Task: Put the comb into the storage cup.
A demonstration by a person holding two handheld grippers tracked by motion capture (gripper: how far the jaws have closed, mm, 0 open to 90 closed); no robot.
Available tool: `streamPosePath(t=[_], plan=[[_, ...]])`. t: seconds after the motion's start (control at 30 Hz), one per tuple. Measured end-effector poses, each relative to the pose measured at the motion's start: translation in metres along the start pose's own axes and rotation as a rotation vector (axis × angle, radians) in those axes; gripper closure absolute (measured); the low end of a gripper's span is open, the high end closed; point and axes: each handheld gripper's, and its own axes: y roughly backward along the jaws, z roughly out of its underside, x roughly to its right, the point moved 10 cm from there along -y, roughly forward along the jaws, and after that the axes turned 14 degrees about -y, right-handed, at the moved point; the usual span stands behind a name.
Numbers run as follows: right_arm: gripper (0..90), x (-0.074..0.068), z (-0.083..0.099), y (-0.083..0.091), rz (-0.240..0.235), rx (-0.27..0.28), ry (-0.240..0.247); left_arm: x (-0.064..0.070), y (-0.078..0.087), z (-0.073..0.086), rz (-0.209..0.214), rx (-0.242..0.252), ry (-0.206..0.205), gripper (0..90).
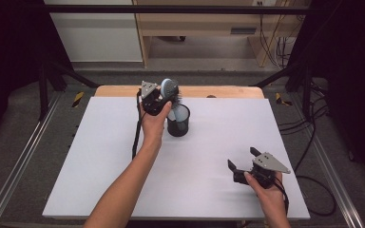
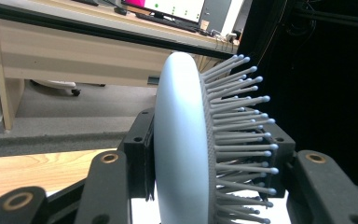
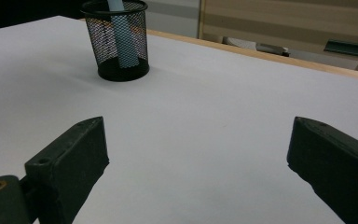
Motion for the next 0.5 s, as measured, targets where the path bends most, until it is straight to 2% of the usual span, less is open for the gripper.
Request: streamPosePath(t=[0.5], plan=[[5.2,-0.0010,0.0005,-0.0002,-0.001,-0.003,0.000,-0.0025,0.0016,0.0012,0.000,0.002,0.007,49.3]])
